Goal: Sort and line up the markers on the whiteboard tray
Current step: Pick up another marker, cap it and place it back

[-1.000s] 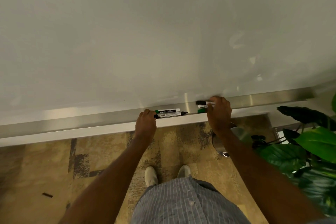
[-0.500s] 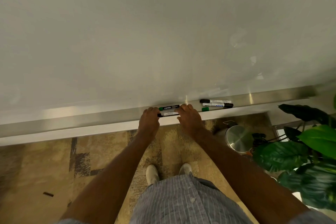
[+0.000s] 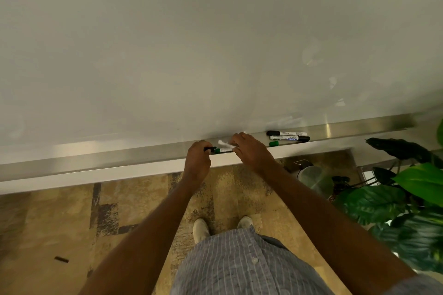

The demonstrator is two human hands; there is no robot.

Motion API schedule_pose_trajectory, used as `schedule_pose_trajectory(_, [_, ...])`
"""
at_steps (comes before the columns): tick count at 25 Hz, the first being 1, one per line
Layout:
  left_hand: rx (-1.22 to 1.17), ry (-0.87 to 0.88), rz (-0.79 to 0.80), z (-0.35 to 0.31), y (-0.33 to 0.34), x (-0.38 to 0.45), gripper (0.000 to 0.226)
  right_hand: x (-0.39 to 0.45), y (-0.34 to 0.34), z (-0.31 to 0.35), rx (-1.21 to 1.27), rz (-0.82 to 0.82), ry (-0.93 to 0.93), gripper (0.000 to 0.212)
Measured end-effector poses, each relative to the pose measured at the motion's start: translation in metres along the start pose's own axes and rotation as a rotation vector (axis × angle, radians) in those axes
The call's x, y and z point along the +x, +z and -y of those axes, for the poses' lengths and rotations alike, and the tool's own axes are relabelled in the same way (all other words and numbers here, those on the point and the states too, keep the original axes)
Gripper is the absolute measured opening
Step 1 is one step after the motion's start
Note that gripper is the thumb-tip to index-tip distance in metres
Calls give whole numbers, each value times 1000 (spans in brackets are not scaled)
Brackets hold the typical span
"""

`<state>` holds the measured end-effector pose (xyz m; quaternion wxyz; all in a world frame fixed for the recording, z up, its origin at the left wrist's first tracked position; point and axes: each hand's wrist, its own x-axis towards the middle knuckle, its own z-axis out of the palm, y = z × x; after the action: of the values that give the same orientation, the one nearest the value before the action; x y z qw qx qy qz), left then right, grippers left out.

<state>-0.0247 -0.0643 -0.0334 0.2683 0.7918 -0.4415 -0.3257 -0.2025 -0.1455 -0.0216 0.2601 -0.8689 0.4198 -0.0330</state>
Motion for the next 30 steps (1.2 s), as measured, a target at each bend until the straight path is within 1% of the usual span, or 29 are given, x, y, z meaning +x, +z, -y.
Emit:
schedule_pose_trajectory(1, [-88, -31, -13, -2, -2, 0, 21, -3, -2, 2, 116, -57, 51, 19])
schedule_pose_trajectory(3, [-345, -141, -26, -4, -8, 0, 21, -9, -8, 8, 401, -184, 205, 23])
schedule_pose_trajectory(5, [-648, -274, 5, -4, -14, -5, 22, -16, -12, 13, 747, -293, 346, 27])
schedule_pose_trajectory(6, [-761, -317, 28, -4, -17, -7, 23, -19, -14, 15, 930, -338, 402, 30])
schedule_pose_trajectory(8, [-881, -345, 64, -3, -20, -11, 21, -26, -17, 20, 1223, -393, 483, 33])
schedule_pose_trajectory(9, [-918, -347, 72, -2, -21, -12, 19, -29, -17, 23, 1314, -408, 498, 32])
schedule_pose_trajectory(11, [-961, -345, 86, -3, -24, -14, 12, -34, -18, 28, 1406, -430, 497, 28])
schedule_pose_trajectory(13, [-973, -332, 105, -3, -25, -15, 12, -36, -17, 31, 1417, -445, 491, 26])
schedule_pose_trajectory(16, [-963, -309, 128, -3, -26, -18, 18, -40, -15, 33, 1359, -448, 493, 30])
schedule_pose_trajectory(20, [-946, -301, 141, -4, -24, -22, 13, -45, -12, 34, 1354, -409, 508, 27])
schedule_pose_trajectory(22, [-933, -293, 148, -5, -23, -23, 14, -47, -10, 35, 1337, -360, 499, 24])
schedule_pose_trajectory(25, [-925, -323, 113, -4, -24, -23, 21, -51, -9, 34, 1295, -224, 445, 22])
schedule_pose_trajectory(26, [-933, -339, 96, -4, -24, -23, 22, -53, -9, 32, 1223, -187, 431, 21])
schedule_pose_trajectory(28, [-938, -350, 71, -5, -24, -24, 21, -56, -8, 32, 977, -144, 412, 21])
schedule_pose_trajectory(30, [-931, -344, 52, -8, -21, -26, 22, -59, -4, 35, 754, -167, 391, 22])
